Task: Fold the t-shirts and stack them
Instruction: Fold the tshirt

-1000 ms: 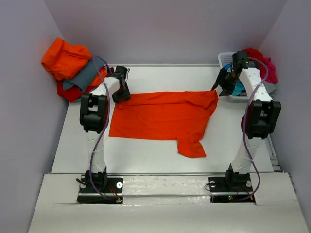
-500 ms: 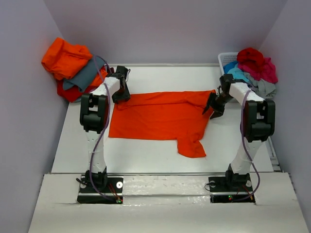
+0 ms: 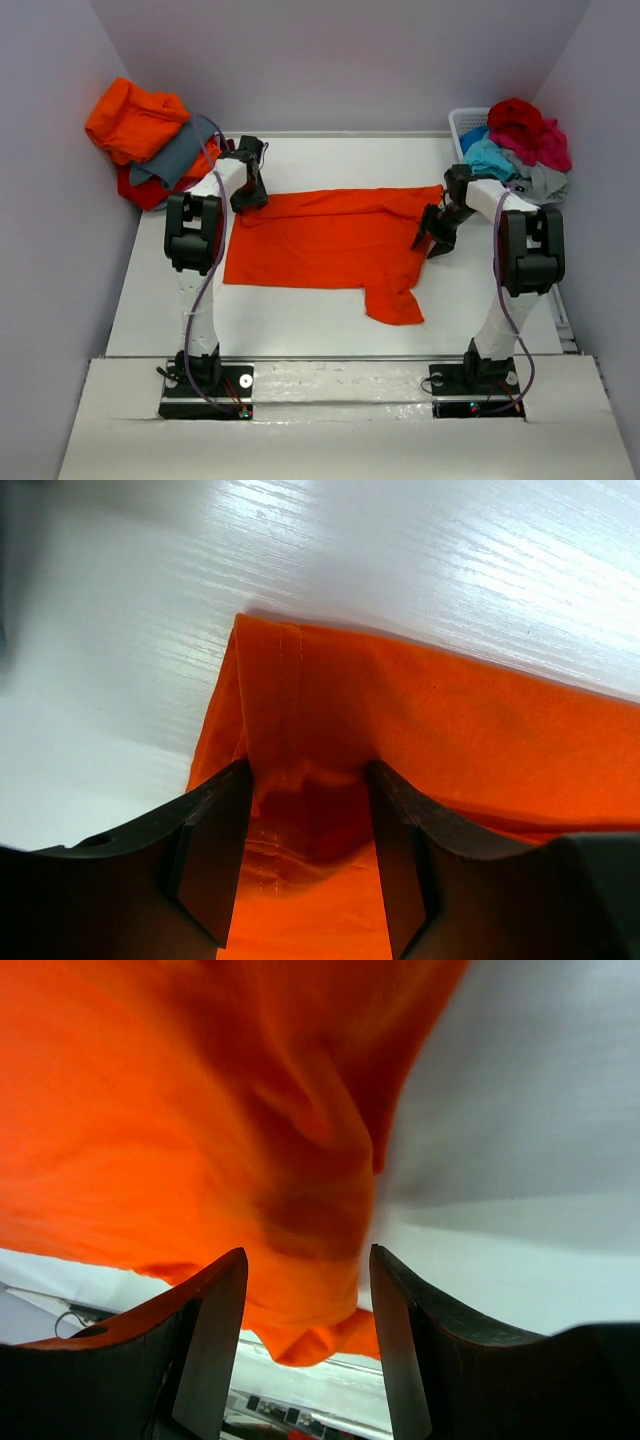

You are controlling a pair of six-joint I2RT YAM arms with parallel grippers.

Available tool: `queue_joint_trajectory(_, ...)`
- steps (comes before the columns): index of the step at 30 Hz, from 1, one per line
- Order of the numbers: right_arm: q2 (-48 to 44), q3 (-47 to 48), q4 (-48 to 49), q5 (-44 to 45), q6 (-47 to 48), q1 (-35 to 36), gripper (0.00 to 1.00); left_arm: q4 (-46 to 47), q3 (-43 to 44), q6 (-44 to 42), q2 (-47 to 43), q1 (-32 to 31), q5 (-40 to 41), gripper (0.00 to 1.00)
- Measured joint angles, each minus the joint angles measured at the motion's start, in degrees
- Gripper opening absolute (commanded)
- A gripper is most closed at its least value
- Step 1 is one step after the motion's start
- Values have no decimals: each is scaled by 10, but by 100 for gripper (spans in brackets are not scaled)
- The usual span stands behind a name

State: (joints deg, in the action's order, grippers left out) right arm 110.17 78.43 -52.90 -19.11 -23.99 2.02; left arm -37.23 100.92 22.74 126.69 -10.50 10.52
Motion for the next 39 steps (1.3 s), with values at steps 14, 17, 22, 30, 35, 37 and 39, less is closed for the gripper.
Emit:
queue_joint_trajectory(14,-210,-161,-14,-15,-3,11,59,-18,5,-7,0,0,2,61)
queue_joint_trajectory(17,-231,-222,-16,-26,-1,16,58,-19,5,-9,0,0,2,61)
queue_joint_trajectory(22,-238,-284,-26,-51,0,26,58,-23,7,-9,0,0,2,61)
queue_joint_trajectory(30,-257,-319,-14,-88,-9,35,58,-28,9,-11,1,0,2,61)
queue_joint_trajectory(35,-258,-363,1,-107,-23,40,58,-29,9,-12,1,0,2,61)
queue_joint_trajectory(37,-258,-372,5,-109,-28,41,58,-31,11,-13,1,0,2,61)
queue_joint_trajectory(39,-258,-382,17,-112,-33,41,58,-33,12,-13,1,0,2,61)
